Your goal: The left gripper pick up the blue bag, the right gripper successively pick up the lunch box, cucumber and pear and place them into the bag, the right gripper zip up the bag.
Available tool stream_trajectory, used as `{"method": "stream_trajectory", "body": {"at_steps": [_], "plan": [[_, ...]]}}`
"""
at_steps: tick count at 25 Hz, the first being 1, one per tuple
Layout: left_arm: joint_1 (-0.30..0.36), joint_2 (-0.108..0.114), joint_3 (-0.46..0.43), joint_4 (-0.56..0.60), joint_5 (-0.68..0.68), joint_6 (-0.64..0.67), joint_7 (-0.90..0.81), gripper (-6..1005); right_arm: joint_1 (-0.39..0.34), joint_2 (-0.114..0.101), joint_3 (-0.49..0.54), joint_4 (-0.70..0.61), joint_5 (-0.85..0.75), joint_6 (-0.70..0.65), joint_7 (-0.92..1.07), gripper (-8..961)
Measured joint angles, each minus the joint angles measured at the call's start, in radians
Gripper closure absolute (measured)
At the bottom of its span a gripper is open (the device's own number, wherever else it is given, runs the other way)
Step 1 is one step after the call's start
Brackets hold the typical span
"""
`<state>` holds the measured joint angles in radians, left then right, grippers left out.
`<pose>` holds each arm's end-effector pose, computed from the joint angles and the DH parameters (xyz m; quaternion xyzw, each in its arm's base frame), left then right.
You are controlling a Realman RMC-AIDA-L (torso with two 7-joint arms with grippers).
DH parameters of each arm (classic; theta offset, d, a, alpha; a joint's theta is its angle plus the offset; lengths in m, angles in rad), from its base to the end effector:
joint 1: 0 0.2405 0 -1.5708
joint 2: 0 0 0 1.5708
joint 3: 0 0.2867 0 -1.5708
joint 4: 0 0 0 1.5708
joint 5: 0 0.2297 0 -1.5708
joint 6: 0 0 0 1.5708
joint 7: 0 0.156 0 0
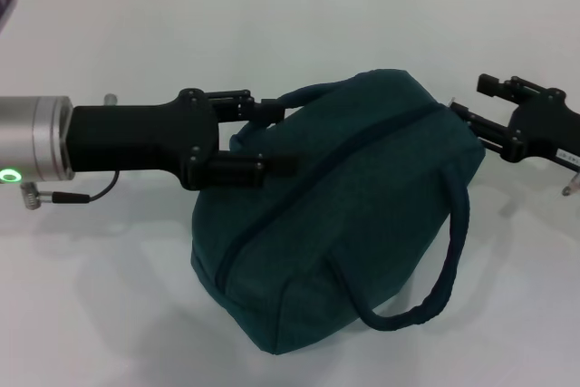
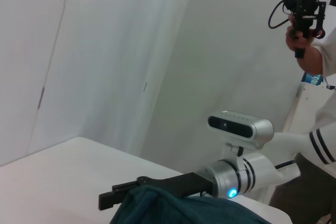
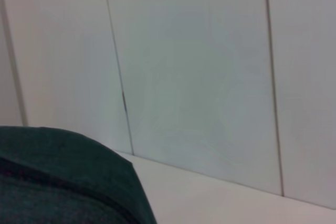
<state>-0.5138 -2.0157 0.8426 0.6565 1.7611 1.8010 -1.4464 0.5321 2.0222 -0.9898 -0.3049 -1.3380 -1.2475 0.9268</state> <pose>-0.2583 0.3418 0.0004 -0.9285 -0.1758 -0.3266 0.0175 0.3103 0.3872 -0.0471 -0.8881 0.1870 0.3028 0.2909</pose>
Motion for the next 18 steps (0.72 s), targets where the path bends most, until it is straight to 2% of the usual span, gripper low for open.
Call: {"method": "stream_trajectory", "body": {"at_steps": [3, 9, 18], "plan": [[0.0, 0.001, 0.0, 0.0, 0.0, 0.0, 0.0, 247, -0.041, -0.009, 0.002, -0.035, 0.016, -0.057, 0.004, 312], [-0.004, 0.003, 0.0, 0.0, 0.0, 0.001, -0.005, 247, -0.094, -0.013, 0.003, -0.079, 0.017, -0.083, 0.009, 313], [-0.011, 0.001, 0.005, 0.0, 0.005, 0.001, -0.007, 247, -0.086, -0.009, -0.006, -0.072, 0.011, -0.071, -0.001, 315]]}}
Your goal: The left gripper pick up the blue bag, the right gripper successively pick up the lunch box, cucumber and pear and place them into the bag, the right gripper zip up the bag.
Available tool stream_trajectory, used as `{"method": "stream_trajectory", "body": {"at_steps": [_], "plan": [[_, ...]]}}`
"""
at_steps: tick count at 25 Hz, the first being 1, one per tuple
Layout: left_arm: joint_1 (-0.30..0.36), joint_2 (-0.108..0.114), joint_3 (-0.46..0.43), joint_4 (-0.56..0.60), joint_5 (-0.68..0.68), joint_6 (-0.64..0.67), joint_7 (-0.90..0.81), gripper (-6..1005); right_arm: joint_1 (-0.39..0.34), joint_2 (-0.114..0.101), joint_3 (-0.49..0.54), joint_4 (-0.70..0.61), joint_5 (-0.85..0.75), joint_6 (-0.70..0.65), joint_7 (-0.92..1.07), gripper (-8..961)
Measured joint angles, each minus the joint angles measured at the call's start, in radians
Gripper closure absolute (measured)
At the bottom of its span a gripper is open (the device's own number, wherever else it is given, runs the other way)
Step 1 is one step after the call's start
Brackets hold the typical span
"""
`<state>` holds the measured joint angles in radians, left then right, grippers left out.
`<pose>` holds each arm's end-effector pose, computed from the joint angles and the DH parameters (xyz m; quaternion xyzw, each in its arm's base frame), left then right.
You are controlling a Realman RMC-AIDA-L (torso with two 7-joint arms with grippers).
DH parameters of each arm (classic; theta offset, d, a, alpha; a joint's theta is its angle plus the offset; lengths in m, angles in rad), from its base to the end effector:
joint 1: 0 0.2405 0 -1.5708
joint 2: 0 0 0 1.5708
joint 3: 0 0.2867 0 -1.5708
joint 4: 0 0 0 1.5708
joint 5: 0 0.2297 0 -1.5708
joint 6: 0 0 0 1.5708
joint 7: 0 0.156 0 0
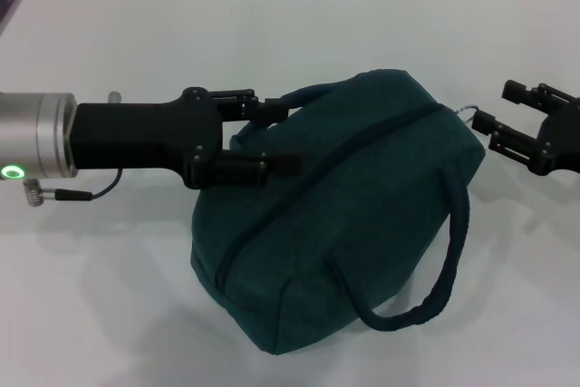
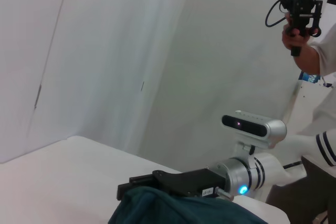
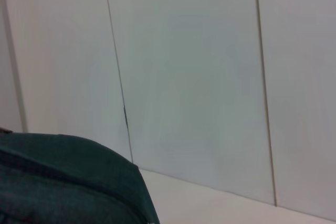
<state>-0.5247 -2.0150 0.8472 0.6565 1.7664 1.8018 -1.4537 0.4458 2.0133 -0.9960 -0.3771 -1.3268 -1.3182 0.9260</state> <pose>-0.2550 0.3438 -0.0005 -0.9301 -0.1741 -0.3231 0.0116 0.3244 0.3670 -0.0294 -0.8838 0.1745 0.3151 0.2986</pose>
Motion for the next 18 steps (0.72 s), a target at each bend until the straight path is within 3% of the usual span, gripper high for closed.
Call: {"method": "stream_trajectory", "body": {"at_steps": [6, 11, 14, 18], "plan": [[0.0, 0.0, 0.004, 0.0, 0.015, 0.001, -0.001, 274, 0.02, 0.007, -0.002, 0.0, 0.006, 0.033, 0.0, 317], [0.003, -0.003, 0.004, 0.0, 0.03, 0.002, 0.004, 453, 0.05, 0.012, -0.001, 0.021, 0.007, 0.056, -0.001, 318], [0.006, -0.004, 0.004, 0.0, 0.032, 0.002, 0.005, 512, 0.071, 0.012, -0.001, 0.038, 0.008, 0.058, -0.001, 319], [0.006, -0.004, 0.005, 0.0, 0.041, 0.002, 0.006, 551, 0.086, 0.012, -0.002, 0.054, 0.007, 0.057, -0.001, 397]]}}
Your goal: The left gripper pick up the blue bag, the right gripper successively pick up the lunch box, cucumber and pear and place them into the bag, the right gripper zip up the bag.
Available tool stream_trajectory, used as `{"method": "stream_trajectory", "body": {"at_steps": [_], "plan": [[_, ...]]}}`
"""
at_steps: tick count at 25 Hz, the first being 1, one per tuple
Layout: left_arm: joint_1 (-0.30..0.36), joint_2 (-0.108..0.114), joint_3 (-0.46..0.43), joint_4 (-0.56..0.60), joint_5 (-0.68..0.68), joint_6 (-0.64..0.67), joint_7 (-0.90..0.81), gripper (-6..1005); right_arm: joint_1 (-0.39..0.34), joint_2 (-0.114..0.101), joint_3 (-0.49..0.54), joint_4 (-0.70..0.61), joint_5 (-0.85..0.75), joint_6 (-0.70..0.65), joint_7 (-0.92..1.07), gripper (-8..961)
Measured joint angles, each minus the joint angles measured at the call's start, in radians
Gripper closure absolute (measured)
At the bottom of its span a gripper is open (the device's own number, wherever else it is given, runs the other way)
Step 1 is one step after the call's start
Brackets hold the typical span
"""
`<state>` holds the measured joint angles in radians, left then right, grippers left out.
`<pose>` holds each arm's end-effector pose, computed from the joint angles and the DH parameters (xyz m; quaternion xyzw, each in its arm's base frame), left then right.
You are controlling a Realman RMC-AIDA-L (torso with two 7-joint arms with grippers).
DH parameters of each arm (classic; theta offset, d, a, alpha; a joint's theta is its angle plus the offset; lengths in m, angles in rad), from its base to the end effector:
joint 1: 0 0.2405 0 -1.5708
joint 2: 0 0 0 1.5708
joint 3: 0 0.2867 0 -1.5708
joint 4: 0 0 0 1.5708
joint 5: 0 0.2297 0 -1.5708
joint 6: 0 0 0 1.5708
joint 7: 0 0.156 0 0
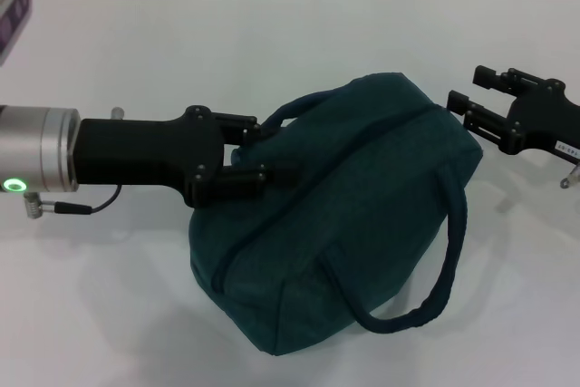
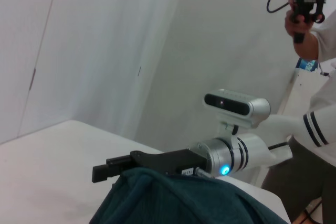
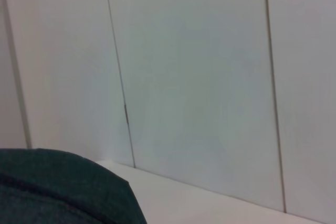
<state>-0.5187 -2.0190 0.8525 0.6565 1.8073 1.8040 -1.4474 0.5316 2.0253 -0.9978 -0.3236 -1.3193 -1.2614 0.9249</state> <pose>-0.2602 0.3384 -0.0064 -0.9356 -0.1773 -0.3053 0.0021 0.3040 0.3894 -0.0442 -0.8864 0.1764 0.3134 0.2916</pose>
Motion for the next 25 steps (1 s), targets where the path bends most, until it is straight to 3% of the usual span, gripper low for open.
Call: {"method": "stream_trajectory", "body": {"at_steps": [10, 18, 23, 25], "plan": [[0.012, 0.0, -0.01, 0.0, -0.034, 0.0, 0.039, 547, -0.048, -0.009, 0.01, -0.012, 0.083, -0.104, -0.002, 411], [0.093, -0.001, -0.012, 0.0, -0.278, 0.012, 0.16, 545, -0.069, -0.011, 0.01, -0.023, 0.192, -0.272, 0.012, 409], [0.109, -0.004, -0.009, 0.0, -0.313, 0.065, 0.162, 517, -0.05, -0.016, -0.039, -0.113, 0.171, -0.381, 0.17, 408], [0.11, -0.01, -0.006, -0.002, -0.313, 0.08, 0.159, 443, -0.043, -0.018, -0.087, -0.18, 0.152, -0.407, 0.245, 408]]}}
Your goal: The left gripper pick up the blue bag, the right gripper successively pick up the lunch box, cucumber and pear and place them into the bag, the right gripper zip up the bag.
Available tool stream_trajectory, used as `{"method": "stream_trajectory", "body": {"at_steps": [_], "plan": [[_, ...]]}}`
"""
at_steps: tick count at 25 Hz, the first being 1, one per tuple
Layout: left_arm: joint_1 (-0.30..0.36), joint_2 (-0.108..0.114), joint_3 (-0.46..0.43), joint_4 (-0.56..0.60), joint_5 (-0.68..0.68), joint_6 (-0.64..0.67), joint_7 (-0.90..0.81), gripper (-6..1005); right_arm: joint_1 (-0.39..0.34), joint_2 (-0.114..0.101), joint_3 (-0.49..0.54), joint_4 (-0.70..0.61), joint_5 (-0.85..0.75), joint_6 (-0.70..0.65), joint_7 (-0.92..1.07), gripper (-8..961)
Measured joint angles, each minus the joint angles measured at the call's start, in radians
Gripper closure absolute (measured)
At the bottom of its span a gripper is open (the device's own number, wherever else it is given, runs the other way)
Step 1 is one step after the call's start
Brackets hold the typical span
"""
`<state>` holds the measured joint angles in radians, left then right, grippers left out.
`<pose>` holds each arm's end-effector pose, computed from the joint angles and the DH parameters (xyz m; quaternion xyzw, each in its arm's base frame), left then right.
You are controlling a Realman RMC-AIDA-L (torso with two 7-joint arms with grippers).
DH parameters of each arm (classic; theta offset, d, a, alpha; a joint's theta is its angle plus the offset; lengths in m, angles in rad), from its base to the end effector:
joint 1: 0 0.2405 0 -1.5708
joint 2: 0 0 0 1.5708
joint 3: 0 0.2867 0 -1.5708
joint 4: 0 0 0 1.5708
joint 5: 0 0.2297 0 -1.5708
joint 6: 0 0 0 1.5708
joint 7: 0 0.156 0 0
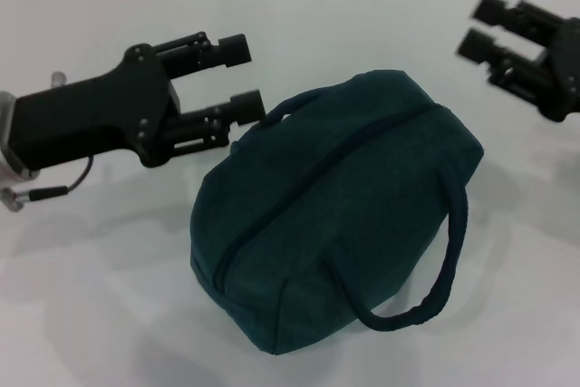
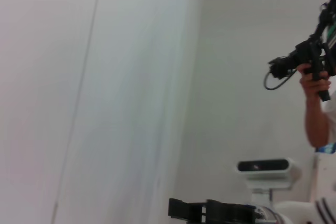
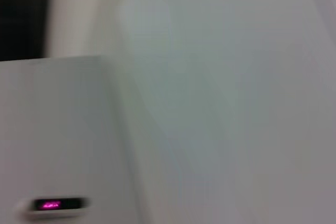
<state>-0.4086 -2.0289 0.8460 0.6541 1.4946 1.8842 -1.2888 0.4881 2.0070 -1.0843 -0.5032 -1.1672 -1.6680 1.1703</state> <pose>-0.2616 0.3176 0.0247 -0.8838 -0.1100 -0.4470 0.0829 0.2404 0.3602 0.0045 -0.8557 0.1182 0.4829 0.1434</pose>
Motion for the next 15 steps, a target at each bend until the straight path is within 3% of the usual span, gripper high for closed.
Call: {"method": "stream_trajectory", "body": {"at_steps": [6, 9, 15], "plan": [[0.002, -0.019, 0.005, 0.001, 0.019, 0.036, -0.036, 239, 0.027, -0.003, -0.088, -0.196, -0.175, -0.077, 0.231, 398], [0.002, -0.02, 0.005, 0.001, 0.027, 0.037, -0.033, 154, 0.033, 0.0, -0.091, -0.22, -0.227, -0.093, 0.261, 371], [-0.005, -0.014, 0.005, 0.0, 0.065, 0.036, -0.03, 154, 0.028, 0.002, -0.093, -0.232, -0.274, -0.142, 0.283, 262]]}}
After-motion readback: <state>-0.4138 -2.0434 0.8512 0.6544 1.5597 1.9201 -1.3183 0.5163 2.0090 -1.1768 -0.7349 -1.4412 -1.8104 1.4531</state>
